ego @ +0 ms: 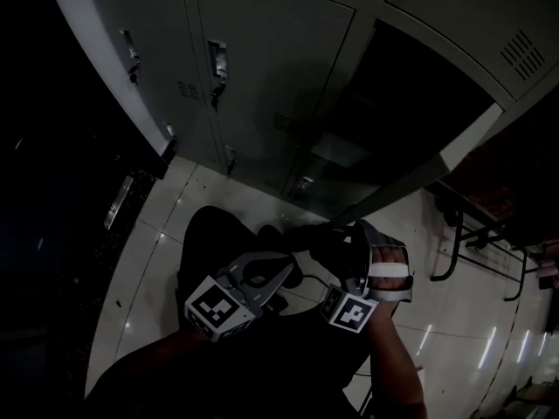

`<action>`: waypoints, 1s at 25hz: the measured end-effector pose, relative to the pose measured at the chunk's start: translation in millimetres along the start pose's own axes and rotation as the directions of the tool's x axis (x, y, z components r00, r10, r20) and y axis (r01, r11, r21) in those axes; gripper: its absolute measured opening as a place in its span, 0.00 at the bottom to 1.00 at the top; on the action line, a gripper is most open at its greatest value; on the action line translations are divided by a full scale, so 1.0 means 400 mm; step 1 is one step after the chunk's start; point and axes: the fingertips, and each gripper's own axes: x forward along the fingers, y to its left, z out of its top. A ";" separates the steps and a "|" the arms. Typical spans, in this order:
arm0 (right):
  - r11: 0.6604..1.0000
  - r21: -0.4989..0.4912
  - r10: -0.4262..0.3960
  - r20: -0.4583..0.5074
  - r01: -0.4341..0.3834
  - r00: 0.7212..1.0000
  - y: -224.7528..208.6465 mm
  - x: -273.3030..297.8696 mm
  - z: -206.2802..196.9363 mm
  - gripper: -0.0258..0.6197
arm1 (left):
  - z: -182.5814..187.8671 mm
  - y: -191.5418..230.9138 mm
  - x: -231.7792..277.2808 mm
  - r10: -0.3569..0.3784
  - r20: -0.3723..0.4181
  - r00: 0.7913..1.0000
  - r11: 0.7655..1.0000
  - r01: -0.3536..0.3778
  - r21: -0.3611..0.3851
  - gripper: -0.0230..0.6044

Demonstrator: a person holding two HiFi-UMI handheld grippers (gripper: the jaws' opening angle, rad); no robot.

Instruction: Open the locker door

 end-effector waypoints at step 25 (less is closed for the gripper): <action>0.997 0.050 -0.053 -0.169 0.062 0.984 0.050 -0.136 -0.327 0.13 | -0.007 -0.054 0.034 -0.034 -0.053 0.998 0.998 0.037 0.044 0.06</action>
